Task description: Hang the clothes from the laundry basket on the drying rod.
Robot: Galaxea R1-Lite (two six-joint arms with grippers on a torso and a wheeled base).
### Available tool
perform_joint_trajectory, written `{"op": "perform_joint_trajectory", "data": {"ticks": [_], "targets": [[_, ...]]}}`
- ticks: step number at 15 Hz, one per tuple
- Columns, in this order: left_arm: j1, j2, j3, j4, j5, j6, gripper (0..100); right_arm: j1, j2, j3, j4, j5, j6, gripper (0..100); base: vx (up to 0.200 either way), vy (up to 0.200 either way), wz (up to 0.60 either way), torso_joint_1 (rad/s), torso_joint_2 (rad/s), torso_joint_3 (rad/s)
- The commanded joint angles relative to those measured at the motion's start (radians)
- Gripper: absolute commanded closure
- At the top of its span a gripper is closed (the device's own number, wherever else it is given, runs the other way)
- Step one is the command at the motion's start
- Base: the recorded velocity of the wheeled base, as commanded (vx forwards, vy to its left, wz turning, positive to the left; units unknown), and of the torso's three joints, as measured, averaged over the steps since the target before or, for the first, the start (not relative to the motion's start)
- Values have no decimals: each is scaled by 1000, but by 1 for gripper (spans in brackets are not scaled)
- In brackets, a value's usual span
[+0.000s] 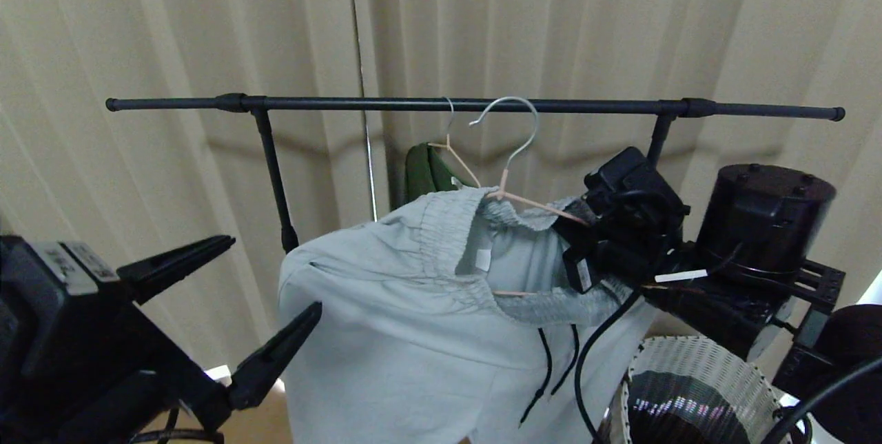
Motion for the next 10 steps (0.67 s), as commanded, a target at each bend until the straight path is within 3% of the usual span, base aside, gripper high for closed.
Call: {"op": "perform_joint_trajectory", "data": {"ticks": [1, 3, 10], "targets": [[51, -49, 43, 71, 1, 2, 0, -26, -92, 25, 4, 1, -1, 100, 0, 0, 0, 0, 0, 0], [86, -39, 43, 133, -2, 0, 0, -28, -127, 42, 4, 3, -1, 100, 0, 0, 0, 0, 0, 0], [89, 107, -15, 132, -1, 5, 0, -21, -210, 94, 3, 34, 3, 100, 0, 0, 0, 0, 0, 0]]}}
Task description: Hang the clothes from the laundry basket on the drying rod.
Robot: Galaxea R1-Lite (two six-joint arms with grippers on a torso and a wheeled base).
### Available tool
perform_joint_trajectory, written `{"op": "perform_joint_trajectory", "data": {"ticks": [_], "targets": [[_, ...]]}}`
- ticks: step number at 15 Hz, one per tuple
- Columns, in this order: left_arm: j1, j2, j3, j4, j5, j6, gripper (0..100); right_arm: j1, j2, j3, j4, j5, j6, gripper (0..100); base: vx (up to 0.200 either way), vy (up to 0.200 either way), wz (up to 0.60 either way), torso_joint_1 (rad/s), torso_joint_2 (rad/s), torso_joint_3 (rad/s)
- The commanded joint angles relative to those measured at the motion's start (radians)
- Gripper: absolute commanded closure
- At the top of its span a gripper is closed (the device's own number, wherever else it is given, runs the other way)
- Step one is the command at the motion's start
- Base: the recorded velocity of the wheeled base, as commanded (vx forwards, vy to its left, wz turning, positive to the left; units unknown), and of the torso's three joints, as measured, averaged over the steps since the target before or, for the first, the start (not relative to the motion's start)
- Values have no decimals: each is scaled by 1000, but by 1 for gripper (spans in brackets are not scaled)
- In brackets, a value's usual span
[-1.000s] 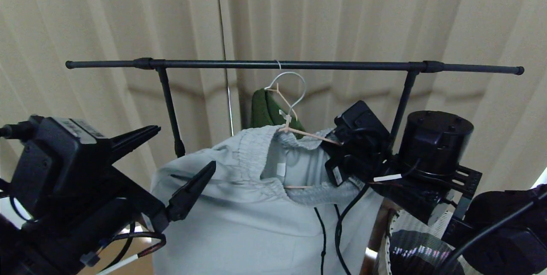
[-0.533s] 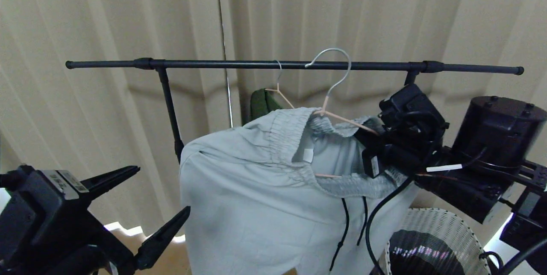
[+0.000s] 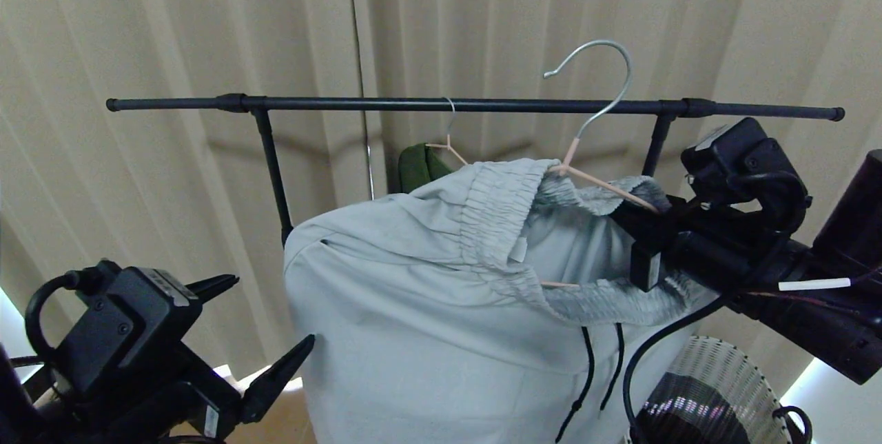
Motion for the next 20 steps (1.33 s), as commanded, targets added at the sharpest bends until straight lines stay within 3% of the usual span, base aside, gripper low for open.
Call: {"op": "perform_joint_trajectory", "data": {"ticks": [1, 4, 5, 7, 11, 20], "targets": [[-1, 67, -32, 0, -1, -1, 0, 8, -29, 17, -2, 13, -1, 100, 0, 0, 0, 0, 0, 0], [-2, 80, -34, -2, -25, -1, 0, 33, -42, 19, -2, 13, -1, 100, 0, 0, 0, 0, 0, 0], [-2, 80, -34, -2, -25, 1, 100, 33, -40, 17, -2, 12, -1, 100, 0, 0, 0, 0, 0, 0], [7, 86, -28, -2, -19, 5, 100, 21, -34, 14, 0, 2, -1, 100, 0, 0, 0, 0, 0, 0], [143, 80, 44, -2, 14, 8, 100, -113, -32, 19, 3, 1, -2, 100, 0, 0, 0, 0, 0, 0], [154, 74, 60, 0, 22, 7, 100, -127, -32, 23, 3, 2, -2, 100, 0, 0, 0, 0, 0, 0]]}}
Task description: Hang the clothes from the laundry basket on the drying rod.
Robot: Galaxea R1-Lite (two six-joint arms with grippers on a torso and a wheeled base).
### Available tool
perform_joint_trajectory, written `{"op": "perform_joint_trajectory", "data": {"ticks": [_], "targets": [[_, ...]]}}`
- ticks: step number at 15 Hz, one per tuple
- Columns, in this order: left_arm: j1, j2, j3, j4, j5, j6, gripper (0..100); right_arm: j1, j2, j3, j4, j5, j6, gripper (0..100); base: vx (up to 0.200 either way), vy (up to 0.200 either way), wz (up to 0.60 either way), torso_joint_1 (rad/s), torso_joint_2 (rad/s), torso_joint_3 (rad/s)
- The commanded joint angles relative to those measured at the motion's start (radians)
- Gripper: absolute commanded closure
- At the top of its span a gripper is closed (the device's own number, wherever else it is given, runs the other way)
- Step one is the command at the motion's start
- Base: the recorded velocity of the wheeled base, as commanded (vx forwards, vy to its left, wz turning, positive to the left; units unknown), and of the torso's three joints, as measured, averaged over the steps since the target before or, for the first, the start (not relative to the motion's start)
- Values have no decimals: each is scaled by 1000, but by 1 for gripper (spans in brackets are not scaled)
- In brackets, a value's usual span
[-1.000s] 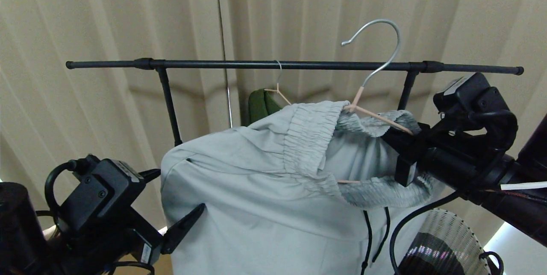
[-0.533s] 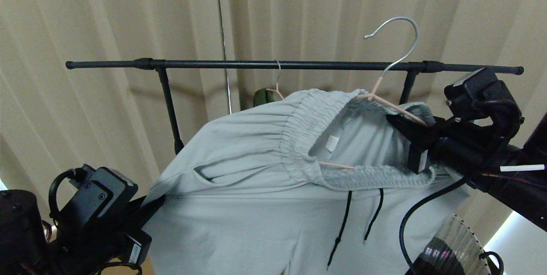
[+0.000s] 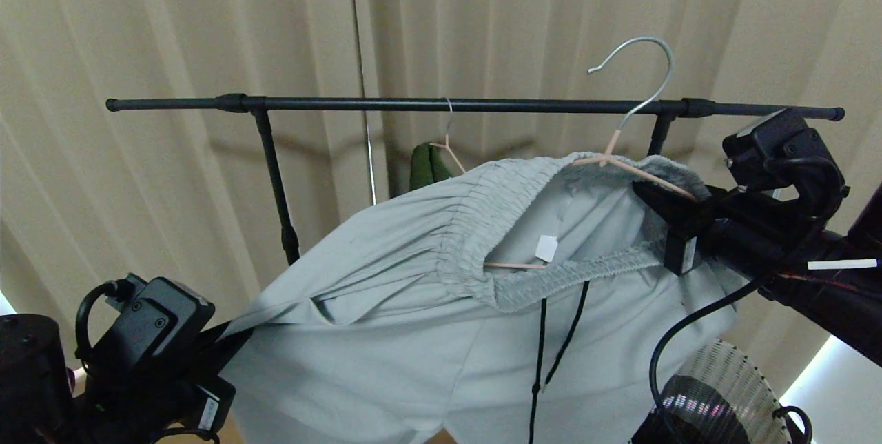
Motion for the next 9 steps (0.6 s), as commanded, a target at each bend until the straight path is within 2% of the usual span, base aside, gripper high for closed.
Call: {"op": "perform_joint_trajectory", "data": {"ticks": [1, 3, 6, 9], "targets": [[-3, -20, 3, 0, 0, -1, 0, 2, 1, 7, 0, 0, -1, 100, 0, 0, 0, 0, 0, 0], [-7, -39, 3, 0, -2, -1, 0, 2, 1, 7, 4, -1, -1, 100, 0, 0, 0, 0, 0, 0], [-41, -134, 21, 0, -19, -5, 0, 2, -40, 13, 144, -1, 1, 100, 0, 0, 0, 0, 0, 0], [-56, -312, 37, 9, -29, -2, 0, 2, -84, 37, 271, -1, 1, 100, 0, 0, 0, 0, 0, 0]]}}
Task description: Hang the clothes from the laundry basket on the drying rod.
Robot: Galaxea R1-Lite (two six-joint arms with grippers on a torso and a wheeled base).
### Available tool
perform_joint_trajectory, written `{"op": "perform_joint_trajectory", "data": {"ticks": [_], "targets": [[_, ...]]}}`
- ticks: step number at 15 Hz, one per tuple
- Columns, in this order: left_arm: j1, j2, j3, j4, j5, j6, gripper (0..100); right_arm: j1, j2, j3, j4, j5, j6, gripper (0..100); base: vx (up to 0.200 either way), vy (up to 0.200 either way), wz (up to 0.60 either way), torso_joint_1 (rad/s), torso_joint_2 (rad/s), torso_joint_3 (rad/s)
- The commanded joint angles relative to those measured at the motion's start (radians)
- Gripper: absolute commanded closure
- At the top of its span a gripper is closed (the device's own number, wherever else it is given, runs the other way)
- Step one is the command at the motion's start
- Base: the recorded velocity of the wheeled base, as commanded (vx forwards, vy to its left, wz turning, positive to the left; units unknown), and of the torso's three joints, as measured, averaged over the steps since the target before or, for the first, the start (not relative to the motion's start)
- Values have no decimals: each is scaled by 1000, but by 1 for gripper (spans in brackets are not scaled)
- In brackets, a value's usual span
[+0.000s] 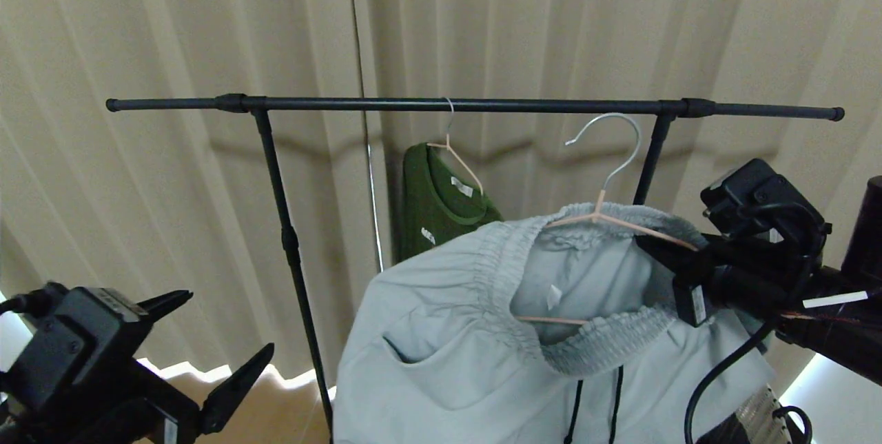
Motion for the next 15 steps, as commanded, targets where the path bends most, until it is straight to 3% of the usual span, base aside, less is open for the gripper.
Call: {"op": "perform_joint_trajectory", "data": {"ticks": [1, 3, 5, 7, 8, 10, 12, 15], "targets": [[-4, -178, 12, 7, -2, 6, 0, 0, -28, 18, 9, 1, 2, 100, 0, 0, 0, 0, 0, 0], [6, -254, 38, 31, 3, 0, 0, -1, -28, 33, 11, -2, 5, 100, 0, 0, 0, 0, 0, 0], [69, -397, 84, 83, 5, 1, 0, -1, -31, 47, 9, -42, 5, 100, 0, 0, 0, 0, 0, 0], [174, -524, 64, 232, 3, -2, 0, -1, -29, 47, 11, -67, 5, 100, 0, 0, 0, 0, 0, 0], [231, -586, 21, 367, 1, -11, 0, -4, -28, 45, 12, -76, 5, 100, 0, 0, 0, 0, 0, 0], [291, -636, -66, 565, -5, -83, 0, -12, -26, 44, 14, -94, 3, 100, 0, 0, 0, 0, 0, 0], [289, -639, -92, 599, -5, -138, 0, -29, -22, 44, 17, -116, 3, 100, 0, 0, 0, 0, 0, 0], [283, -639, -80, 599, -23, -154, 0, -52, -26, 44, 37, -117, 3, 100, 0, 0, 0, 0, 0, 0]]}}
